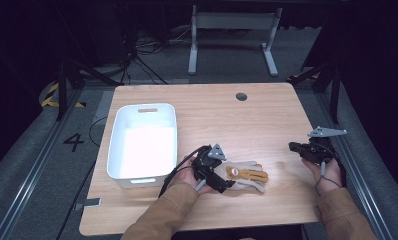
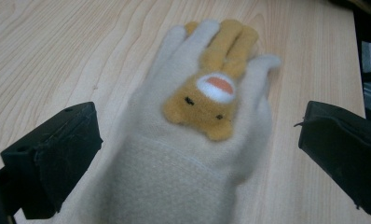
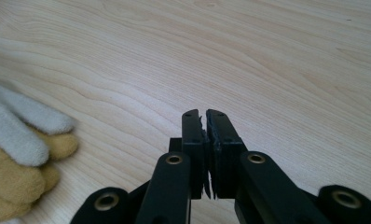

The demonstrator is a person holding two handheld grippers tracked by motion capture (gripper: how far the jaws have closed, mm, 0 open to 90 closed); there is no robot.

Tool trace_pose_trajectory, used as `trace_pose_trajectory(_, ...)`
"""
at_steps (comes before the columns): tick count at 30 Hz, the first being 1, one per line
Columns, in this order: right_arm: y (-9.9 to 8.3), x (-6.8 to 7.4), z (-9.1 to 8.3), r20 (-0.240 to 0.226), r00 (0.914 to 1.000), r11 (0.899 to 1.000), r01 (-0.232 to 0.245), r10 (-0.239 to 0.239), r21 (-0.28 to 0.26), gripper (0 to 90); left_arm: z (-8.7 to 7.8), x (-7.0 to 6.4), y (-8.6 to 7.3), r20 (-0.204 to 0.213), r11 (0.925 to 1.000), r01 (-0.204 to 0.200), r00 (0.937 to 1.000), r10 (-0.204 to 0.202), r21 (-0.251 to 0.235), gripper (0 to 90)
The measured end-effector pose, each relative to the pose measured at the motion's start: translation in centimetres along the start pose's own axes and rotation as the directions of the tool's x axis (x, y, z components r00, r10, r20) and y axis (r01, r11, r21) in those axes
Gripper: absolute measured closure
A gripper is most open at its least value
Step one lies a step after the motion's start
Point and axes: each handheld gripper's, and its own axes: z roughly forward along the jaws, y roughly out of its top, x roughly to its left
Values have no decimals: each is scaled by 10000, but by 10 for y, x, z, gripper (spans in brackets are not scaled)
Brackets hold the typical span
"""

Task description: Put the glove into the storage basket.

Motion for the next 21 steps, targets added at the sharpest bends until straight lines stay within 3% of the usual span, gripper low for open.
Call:
trace_pose_trajectory(10,-1,0,1,-100,9999,10000,-27,27,28,839,14,4,-6,1,9984,-255,9997,256,507,0)
trace_pose_trajectory(21,-1,0,1,-162,9998,10000,-91,91,14,827,30,2,-7,-270,9885,-467,9983,511,1440,0)
